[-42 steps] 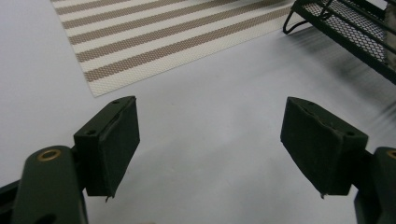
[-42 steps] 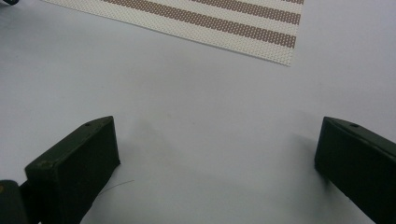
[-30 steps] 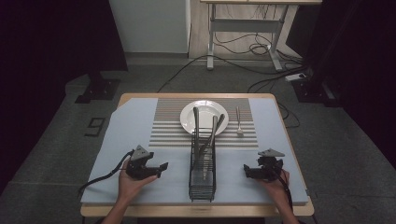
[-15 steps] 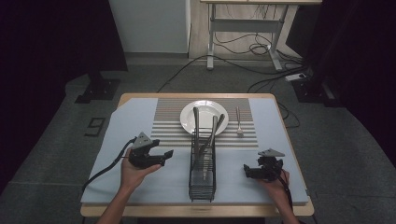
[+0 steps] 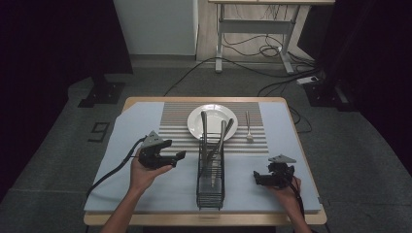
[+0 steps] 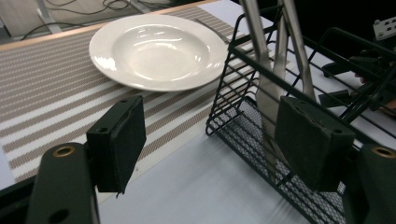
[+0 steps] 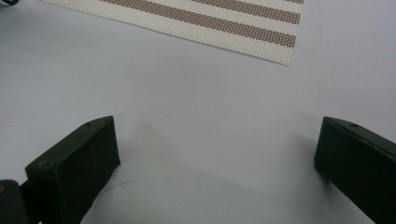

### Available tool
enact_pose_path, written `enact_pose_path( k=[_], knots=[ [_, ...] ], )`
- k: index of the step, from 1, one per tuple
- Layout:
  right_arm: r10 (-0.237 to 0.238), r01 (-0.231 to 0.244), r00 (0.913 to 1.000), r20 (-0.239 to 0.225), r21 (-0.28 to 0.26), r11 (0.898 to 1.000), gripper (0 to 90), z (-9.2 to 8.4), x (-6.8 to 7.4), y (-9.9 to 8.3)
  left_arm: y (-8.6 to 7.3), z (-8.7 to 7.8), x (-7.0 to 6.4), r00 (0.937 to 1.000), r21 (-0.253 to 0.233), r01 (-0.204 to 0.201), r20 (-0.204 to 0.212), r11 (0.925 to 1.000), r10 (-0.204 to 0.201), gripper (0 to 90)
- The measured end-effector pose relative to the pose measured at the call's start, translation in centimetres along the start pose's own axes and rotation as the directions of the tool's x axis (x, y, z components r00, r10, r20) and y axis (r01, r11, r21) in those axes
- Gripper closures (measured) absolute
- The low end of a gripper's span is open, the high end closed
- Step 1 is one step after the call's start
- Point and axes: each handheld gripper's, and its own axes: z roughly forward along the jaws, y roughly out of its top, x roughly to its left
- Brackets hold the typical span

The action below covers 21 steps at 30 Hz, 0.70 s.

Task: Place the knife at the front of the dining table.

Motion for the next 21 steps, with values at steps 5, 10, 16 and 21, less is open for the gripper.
enact_pose_path(
  k=[5, 10, 16, 21],
  knots=[
    [0.0, 0.0, 1.0, 0.0, 0.0, 1.0, 0.0, 0.0, 0.0, 0.0, 0.9, 0.6, -0.3, 0.9999, -0.004, -0.016, 0.007, 0.9999, 0.016, 25.6],
    [0.0, 0.0, 1.0, 0.0, 0.001, 1.0, 0.0, 0.0, 0.0, 0.0, 1.6, 1.1, -0.4, 0.9997, -0.016, -0.024, 0.005, 0.9996, 0.024, 26.4],
    [-0.002, 0.002, 1.0, 0.0, 0.0, 1.0, 0.0, 0.0, 0.0, 0.0, 2.3, 1.7, -0.5, 0.9995, -0.025, -0.024, 0.019, 0.9994, 0.025, 27.6],
    [0.0, 0.0, 1.0, 0.001, 0.0, 1.0, 0.0, 0.0, 0.0, 0.0, 3.3, 2.2, -0.6, 0.9993, -0.03, -0.035, 0.014, 0.9989, 0.036, 28.6]
  ],
)
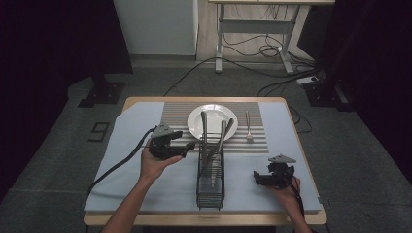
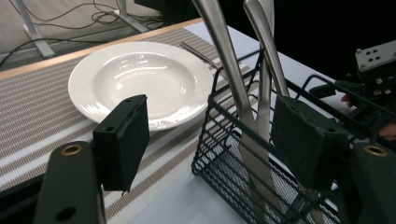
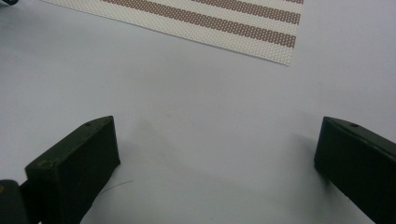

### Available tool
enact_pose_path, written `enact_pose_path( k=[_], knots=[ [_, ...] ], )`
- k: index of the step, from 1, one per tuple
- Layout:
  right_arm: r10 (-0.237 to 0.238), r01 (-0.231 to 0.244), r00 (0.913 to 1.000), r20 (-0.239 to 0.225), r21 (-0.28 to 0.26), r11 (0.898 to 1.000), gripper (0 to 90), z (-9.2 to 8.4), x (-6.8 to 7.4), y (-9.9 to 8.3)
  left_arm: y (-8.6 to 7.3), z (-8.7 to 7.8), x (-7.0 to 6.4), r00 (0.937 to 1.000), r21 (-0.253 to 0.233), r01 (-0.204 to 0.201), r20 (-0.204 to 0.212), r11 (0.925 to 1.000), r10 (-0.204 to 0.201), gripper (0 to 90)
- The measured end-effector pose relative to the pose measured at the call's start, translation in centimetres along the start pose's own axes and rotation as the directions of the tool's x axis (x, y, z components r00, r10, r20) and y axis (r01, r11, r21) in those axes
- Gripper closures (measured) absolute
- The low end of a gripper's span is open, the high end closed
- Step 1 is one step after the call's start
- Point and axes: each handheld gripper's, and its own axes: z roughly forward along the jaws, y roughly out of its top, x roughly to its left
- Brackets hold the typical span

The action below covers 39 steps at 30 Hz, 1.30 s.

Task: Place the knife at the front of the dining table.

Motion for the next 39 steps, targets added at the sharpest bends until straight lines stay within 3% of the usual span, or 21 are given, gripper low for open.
enact_pose_path(
  k=[16, 22, 28, 31, 34, 39],
  knots=[
    [-0.002, 0.002, 1.0, 0.001, -0.001, 1.0, 0.0, 0.0, 0.0, 0.0, 2.7, 1.3, -0.3, 0.9999, -0.009, -0.004, 0.012, 1.0, 0.004, 32.8],
    [-0.002, 0.002, 1.0, 0.0, 0.001, 1.0, 0.0, 0.0, 0.0, 0.0, 2.8, 1.9, -0.1, 0.9997, -0.005, 0.014, 0.022, 0.9999, -0.014, 36.3],
    [-0.002, 0.002, 1.0, 0.0, 0.001, 1.0, 0.0, 0.0, 0.0, 0.0, 3.4, 2.5, -0.6, 0.9998, 0.006, -0.01, 0.016, 0.9999, 0.01, 36.1],
    [-0.002, 0.002, 1.0, 0.0, 0.001, 1.0, 0.0, 0.0, 0.0, 0.0, 3.7, 2.8, -0.5, 0.9996, 0.003, 0.007, 0.028, 1.0, -0.007, 36.1],
    [-0.001, 0.001, 1.0, 0.001, -0.001, 1.0, 0.0, 0.0, 0.0, 0.0, 3.7, 3.1, -0.3, 0.9999, 0.018, 0.011, -0.002, 0.9998, -0.011, 36.6],
    [-0.001, 0.001, 1.0, 0.001, -0.001, 1.0, 0.0, 0.0, 0.0, 0.0, 3.9, 4.1, -0.6, 1.0, 0.033, 0.006, 0.005, 0.9994, -0.006, 39.1]
  ],
)
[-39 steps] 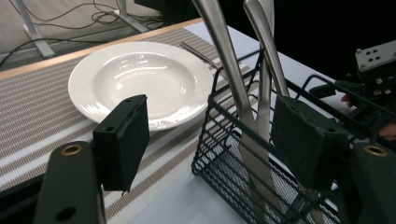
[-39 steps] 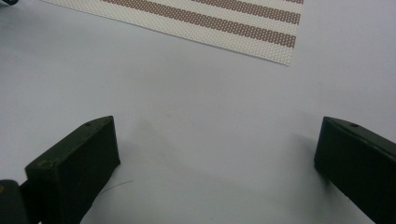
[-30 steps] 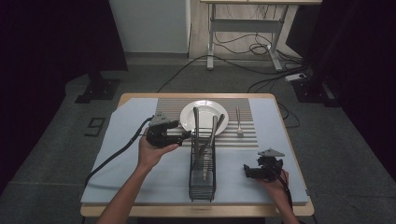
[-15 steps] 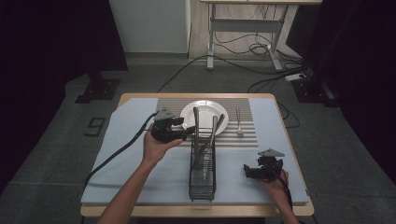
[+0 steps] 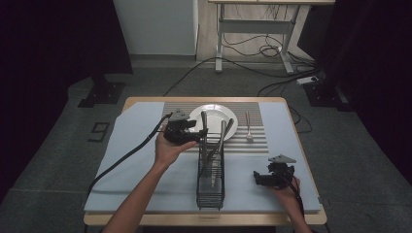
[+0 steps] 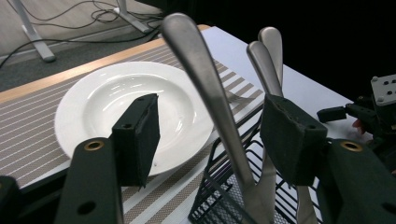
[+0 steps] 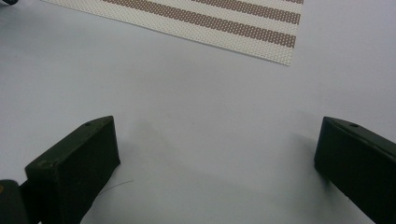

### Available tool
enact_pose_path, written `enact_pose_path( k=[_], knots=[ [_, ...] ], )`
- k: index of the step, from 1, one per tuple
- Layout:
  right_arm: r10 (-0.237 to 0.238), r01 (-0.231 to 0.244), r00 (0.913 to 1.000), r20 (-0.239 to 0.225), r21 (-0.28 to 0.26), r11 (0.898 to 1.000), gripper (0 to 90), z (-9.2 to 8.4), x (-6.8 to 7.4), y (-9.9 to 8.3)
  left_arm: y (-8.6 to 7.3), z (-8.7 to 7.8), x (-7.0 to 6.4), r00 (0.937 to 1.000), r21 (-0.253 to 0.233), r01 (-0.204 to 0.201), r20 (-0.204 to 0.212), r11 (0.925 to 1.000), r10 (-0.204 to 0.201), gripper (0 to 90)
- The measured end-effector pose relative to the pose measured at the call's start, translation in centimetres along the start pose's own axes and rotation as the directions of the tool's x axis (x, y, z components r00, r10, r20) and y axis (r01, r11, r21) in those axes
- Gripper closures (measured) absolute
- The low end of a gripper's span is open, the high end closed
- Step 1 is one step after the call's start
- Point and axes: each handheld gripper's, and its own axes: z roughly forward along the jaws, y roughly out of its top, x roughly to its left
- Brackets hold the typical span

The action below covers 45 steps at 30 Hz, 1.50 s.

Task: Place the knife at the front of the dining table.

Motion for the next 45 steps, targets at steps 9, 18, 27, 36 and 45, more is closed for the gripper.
enact_pose_path(
  k=[9, 18, 27, 36, 45],
  knots=[
    [0.0, 0.0, 1.0, 0.0, 0.0, 1.0, 0.0, 0.0, 0.0, 0.0, 0.1, 1.1, 0.1, 0.9994, -0.001, 0.025, 0.025, 0.9997, -0.025, 47.6],
    [-0.001, 0.001, 1.0, 0.0, 0.0, 1.0, 0.0, 0.0, 0.0, 0.0, -0.3, 2.1, 0.3, 0.998, 0.014, 0.032, 0.054, 0.9994, -0.032, 60.4],
    [-0.001, 0.001, 1.0, 0.001, 0.0, 1.0, 0.0, 0.0, 0.0, 0.0, -0.3, 2.4, 0.7, 0.9931, 0.006, 0.051, 0.106, 0.9987, -0.051, 71.3],
    [-0.001, 0.001, 1.0, 0.0, -0.001, 1.0, 0.0, 0.0, 0.0, 0.0, -0.3, 2.5, 0.4, 0.9839, -0.059, 0.074, 0.167, 0.9955, -0.063, 75.6],
    [0.001, -0.001, 1.0, 0.0, 0.0, 1.0, 0.0, 0.0, 0.0, 0.0, 0.2, 1.4, 0.0, 0.9689, -0.141, 0.103, 0.238, 0.9847, -0.067, 82.2]
  ],
)
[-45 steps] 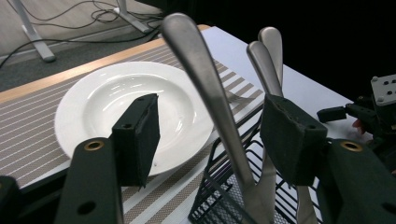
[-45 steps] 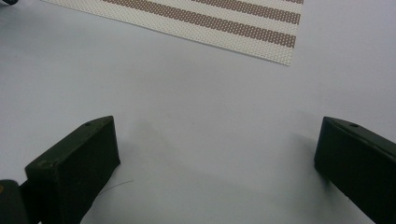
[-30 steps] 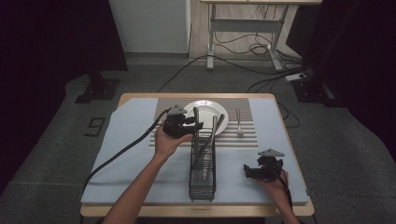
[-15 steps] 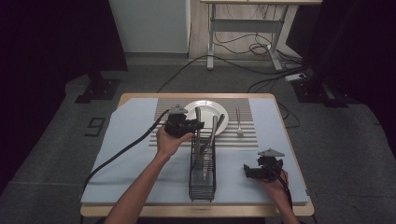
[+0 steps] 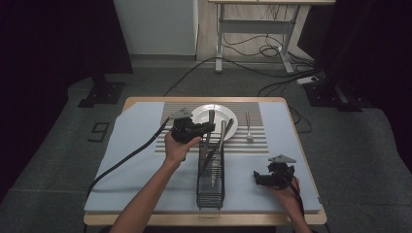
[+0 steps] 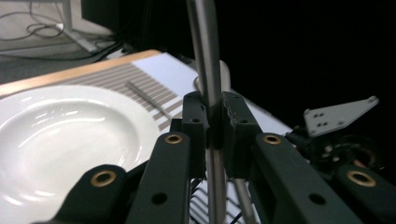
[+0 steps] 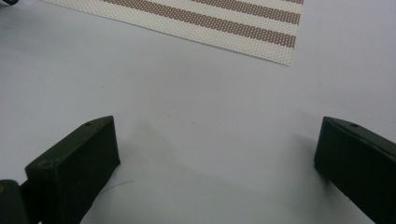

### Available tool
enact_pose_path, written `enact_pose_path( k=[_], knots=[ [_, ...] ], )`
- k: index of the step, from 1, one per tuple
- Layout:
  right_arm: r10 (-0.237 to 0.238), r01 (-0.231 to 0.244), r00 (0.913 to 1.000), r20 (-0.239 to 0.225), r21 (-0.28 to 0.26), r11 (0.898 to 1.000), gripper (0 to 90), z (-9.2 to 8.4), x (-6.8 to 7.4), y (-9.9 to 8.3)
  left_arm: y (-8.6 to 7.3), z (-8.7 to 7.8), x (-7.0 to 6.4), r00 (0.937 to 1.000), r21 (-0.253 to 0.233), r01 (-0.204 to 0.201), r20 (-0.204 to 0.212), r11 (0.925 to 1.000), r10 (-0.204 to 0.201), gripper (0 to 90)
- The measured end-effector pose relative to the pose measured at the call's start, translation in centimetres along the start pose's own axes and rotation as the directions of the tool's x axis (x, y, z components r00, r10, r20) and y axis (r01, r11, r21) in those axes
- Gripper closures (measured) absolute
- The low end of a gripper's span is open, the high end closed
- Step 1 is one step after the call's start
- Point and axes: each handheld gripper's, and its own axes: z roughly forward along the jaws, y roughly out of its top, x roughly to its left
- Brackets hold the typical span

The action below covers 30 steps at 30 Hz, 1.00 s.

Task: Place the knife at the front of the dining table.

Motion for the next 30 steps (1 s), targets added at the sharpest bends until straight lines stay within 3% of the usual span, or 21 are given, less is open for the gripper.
enact_pose_path(
  k=[8, 13, 20, 27, 30],
  knots=[
    [-0.002, 0.002, 1.0, 0.0, -0.001, 1.0, 0.0, 0.0, 0.0, 0.0, 1.4, -1.9, -0.2, 0.9998, -0.071, -0.014, -0.016, 0.9974, 0.013, 83.7],
    [-0.002, 0.002, 1.0, -0.001, 0.002, 1.0, 0.0, 0.0, 0.0, 0.0, 2.5, -3.6, -0.3, 1.0, -0.122, -0.006, -0.001, 0.9925, 0.006, 83.9],
    [-0.003, 0.003, 1.0, -0.001, 0.001, 1.0, 0.0, 0.0, 0.0, 0.0, 3.9, -5.9, -0.5, 0.9996, -0.175, -0.015, -0.025, 0.9844, 0.011, 84.1],
    [-0.002, 0.002, 1.0, -0.002, 0.001, 1.0, 0.0, 0.0, 0.0, 0.0, 5.7, -7.6, -2.0, 0.9901, -0.186, -0.114, -0.103, 0.976, 0.096, 84.2],
    [-0.002, 0.002, 1.0, -0.002, 0.0, 1.0, 0.0, 0.0, 0.0, 0.0, 6.3, -8.2, -2.4, 0.9863, -0.195, -0.134, -0.122, 0.9715, 0.112, 84.2]
  ],
)
